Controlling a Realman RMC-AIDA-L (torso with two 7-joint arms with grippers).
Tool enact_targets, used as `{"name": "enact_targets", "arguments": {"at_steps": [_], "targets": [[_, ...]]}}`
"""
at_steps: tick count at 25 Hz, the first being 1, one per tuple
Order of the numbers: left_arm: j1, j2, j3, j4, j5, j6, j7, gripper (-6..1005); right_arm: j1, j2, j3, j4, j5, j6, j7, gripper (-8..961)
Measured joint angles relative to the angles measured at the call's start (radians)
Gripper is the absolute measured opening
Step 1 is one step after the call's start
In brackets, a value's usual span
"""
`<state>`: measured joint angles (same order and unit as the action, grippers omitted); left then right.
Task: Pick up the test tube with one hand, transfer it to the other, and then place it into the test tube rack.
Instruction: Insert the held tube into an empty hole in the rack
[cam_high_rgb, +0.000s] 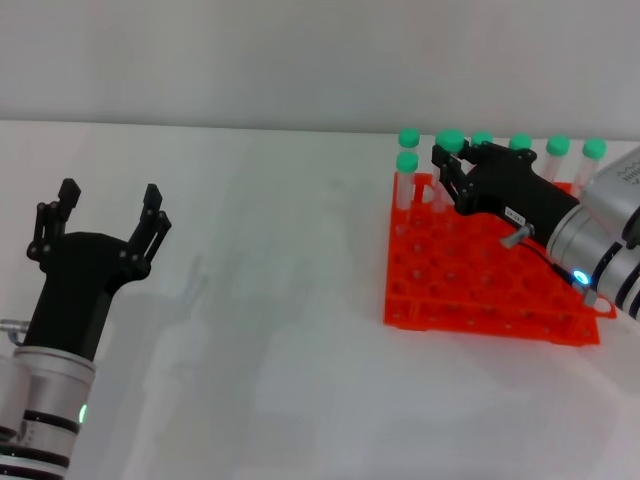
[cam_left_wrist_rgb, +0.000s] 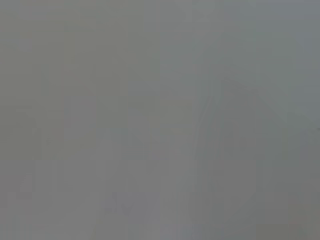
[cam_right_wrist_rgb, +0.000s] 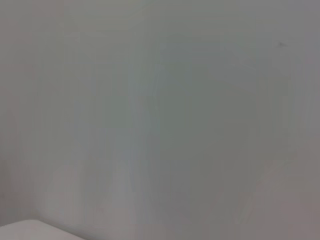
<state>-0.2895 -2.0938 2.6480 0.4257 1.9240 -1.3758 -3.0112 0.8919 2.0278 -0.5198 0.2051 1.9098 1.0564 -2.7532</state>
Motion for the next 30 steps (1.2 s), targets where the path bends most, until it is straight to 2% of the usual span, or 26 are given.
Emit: {"name": "enact_targets", "arguments": {"at_steps": [8, 17, 22, 27, 30], "targets": [[-0.021, 0.0, 0.0, -0.014, -0.01, 0.0, 0.0, 894, -0.008, 0.0, 0.002, -0.012, -0.071, -0.009, 0.0, 233], [-0.024, 0.0, 0.0, -0.021, -0.01, 0.0, 0.0, 894, -0.011, 0.0, 0.001, 0.0, -0.076, -0.024, 0.029, 235], [-0.022, 0.0, 0.004, -0.022, -0.01, 0.0, 0.0, 894, -0.015, 0.0, 0.001, 0.003, -0.077, -0.025, 0.039, 446], [-0.019, 0.0, 0.007, -0.022, -0.009, 0.0, 0.0, 894, -0.018, 0.0, 0.012, 0.002, -0.07, -0.025, 0.062, 610], [-0.017, 0.0, 0.007, -0.022, -0.008, 0.0, 0.0, 894, -0.023, 0.0, 0.037, 0.0, -0.073, -0.025, 0.065, 610]]}}
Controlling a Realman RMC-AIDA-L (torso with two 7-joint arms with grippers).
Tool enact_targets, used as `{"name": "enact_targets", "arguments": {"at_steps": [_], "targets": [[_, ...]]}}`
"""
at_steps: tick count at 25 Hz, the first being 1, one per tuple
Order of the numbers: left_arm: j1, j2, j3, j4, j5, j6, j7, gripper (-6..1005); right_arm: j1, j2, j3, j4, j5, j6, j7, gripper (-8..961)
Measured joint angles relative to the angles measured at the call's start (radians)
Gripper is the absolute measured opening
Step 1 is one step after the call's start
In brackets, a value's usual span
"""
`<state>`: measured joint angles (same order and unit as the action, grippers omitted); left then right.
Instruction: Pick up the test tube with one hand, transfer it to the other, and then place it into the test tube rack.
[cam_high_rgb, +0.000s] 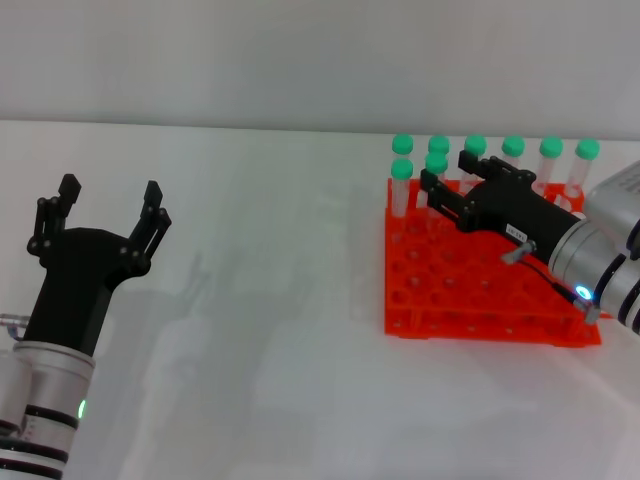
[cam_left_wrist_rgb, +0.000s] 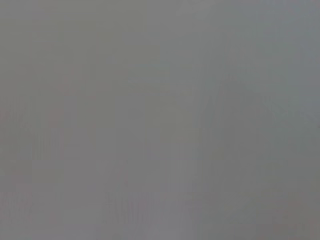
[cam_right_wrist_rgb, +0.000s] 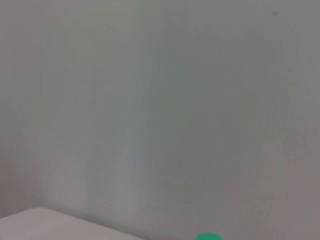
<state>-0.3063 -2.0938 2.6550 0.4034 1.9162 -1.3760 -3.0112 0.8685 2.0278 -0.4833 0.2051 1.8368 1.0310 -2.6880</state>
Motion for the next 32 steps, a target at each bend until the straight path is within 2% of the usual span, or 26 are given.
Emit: {"name": "enact_targets", "arguments": {"at_steps": [10, 15, 20, 24, 32], "targets": [[-0.002, 0.0, 0.0, 0.0, 0.001, 0.0, 0.0, 894, -0.013, 0.0, 0.002, -0.014, -0.004, -0.015, 0.048, 610], [-0.007, 0.0, -0.001, -0.003, 0.0, 0.0, 0.0, 894, -0.009, -0.003, -0.02, -0.068, -0.09, -0.08, 0.189, 610], [-0.009, 0.001, -0.006, -0.003, 0.0, 0.0, 0.0, 894, -0.025, -0.007, -0.022, -0.101, -0.137, -0.075, 0.286, 610], [-0.016, 0.001, -0.007, -0.004, -0.001, -0.001, 0.0, 894, -0.07, -0.011, -0.024, -0.12, -0.137, -0.02, 0.3, 610], [-0.04, 0.002, -0.028, -0.021, -0.003, -0.006, 0.0, 894, -0.229, -0.008, -0.022, -0.235, -0.13, 0.21, 0.338, 610]]}}
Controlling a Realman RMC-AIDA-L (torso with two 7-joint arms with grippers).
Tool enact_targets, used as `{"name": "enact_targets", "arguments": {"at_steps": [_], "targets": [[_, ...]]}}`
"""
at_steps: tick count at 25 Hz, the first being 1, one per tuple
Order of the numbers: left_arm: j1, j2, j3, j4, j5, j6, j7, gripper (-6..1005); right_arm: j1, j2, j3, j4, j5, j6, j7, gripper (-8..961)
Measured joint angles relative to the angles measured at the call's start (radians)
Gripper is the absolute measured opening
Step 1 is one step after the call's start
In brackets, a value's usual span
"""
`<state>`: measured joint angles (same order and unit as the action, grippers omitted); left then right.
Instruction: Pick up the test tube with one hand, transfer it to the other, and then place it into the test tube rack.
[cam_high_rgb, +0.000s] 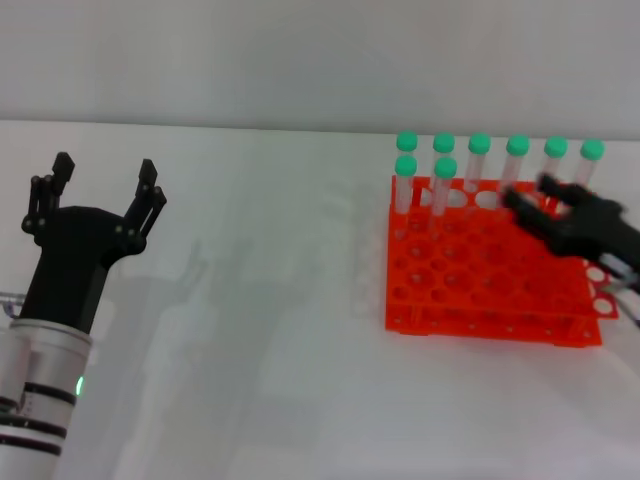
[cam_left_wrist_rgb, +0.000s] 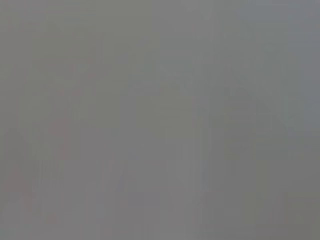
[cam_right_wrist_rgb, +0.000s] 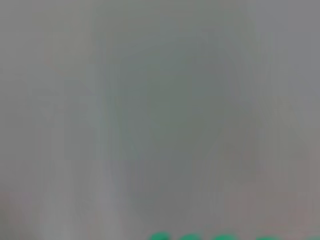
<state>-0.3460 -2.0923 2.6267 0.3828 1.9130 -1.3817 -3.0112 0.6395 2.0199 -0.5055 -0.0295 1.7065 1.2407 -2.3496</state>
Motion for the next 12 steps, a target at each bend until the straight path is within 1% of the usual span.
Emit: {"name": "enact_targets", "arguments": {"at_steps": [3, 7, 10, 12], "targets": [[-0.008, 0.0, -0.006, -0.001, 0.0, 0.002, 0.0, 894, -0.07, 0.0, 0.047, -0.038, 0.06, 0.031, -0.042, 610], [-0.011, 0.0, -0.031, -0.001, 0.0, 0.001, 0.0, 894, -0.136, -0.003, 0.131, -0.049, 0.164, 0.017, -0.19, 610], [-0.011, 0.0, -0.06, -0.001, -0.006, 0.004, 0.0, 894, -0.154, -0.004, 0.183, -0.05, 0.221, -0.024, -0.307, 610], [-0.018, 0.0, -0.068, -0.002, -0.032, 0.009, 0.0, 894, -0.156, -0.005, 0.204, -0.051, 0.247, -0.064, -0.344, 610]]}}
